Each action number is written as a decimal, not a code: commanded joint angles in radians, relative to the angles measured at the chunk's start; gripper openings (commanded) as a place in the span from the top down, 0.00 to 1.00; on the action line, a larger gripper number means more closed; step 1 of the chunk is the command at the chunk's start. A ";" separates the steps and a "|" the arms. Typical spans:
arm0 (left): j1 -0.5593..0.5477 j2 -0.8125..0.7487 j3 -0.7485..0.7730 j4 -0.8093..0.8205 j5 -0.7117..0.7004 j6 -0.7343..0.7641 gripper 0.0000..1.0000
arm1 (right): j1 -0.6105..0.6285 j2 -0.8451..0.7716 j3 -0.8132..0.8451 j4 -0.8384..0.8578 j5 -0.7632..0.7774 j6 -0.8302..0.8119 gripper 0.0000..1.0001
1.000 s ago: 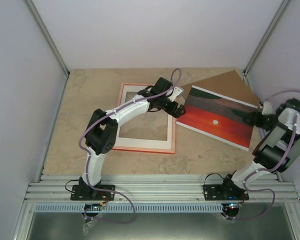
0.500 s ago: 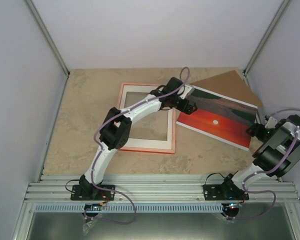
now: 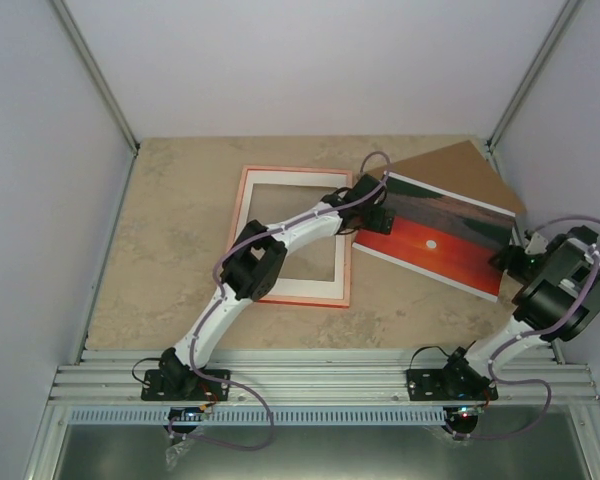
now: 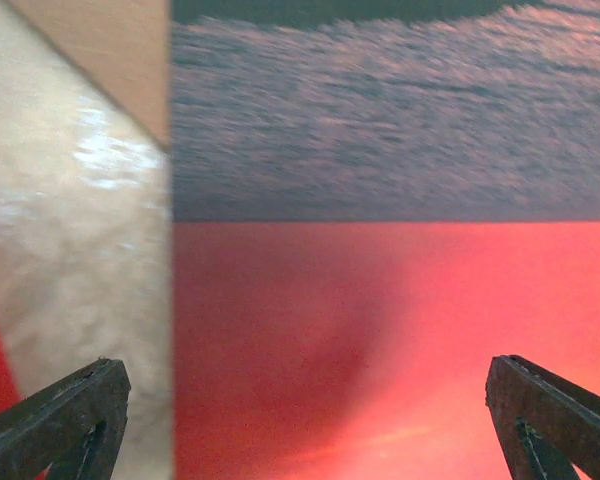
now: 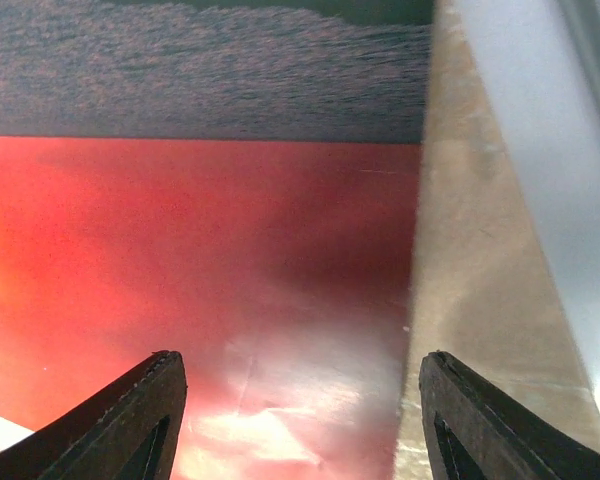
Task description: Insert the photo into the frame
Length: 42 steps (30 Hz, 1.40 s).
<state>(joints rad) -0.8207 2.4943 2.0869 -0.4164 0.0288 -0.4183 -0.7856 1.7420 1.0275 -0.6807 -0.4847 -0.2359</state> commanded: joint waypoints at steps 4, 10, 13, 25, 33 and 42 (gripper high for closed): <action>0.057 -0.046 -0.094 -0.005 -0.098 -0.082 0.01 | 0.055 0.071 0.041 0.000 0.017 0.023 0.36; 0.097 -0.063 -0.140 -0.043 0.055 -0.092 0.01 | 0.123 0.127 0.071 -0.014 0.025 0.012 0.39; 0.109 -0.095 -0.203 -0.002 0.219 -0.088 0.01 | 0.168 0.150 0.085 -0.017 0.044 -0.001 0.40; 0.115 -0.064 -0.229 0.100 0.572 -0.140 0.07 | 0.264 0.256 0.121 -0.040 0.077 -0.030 0.46; 0.122 -0.088 -0.259 0.277 0.749 -0.216 0.10 | 0.282 0.282 0.115 -0.045 0.082 -0.031 0.49; 0.137 -0.151 -0.361 0.611 0.836 -0.421 0.18 | 0.302 0.275 0.105 -0.042 0.075 -0.026 0.50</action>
<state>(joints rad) -0.6922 2.3997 1.7271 0.0158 0.7963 -0.7410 -0.5079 1.9263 1.1984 -0.6609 -0.4759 -0.2657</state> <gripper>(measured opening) 0.859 0.503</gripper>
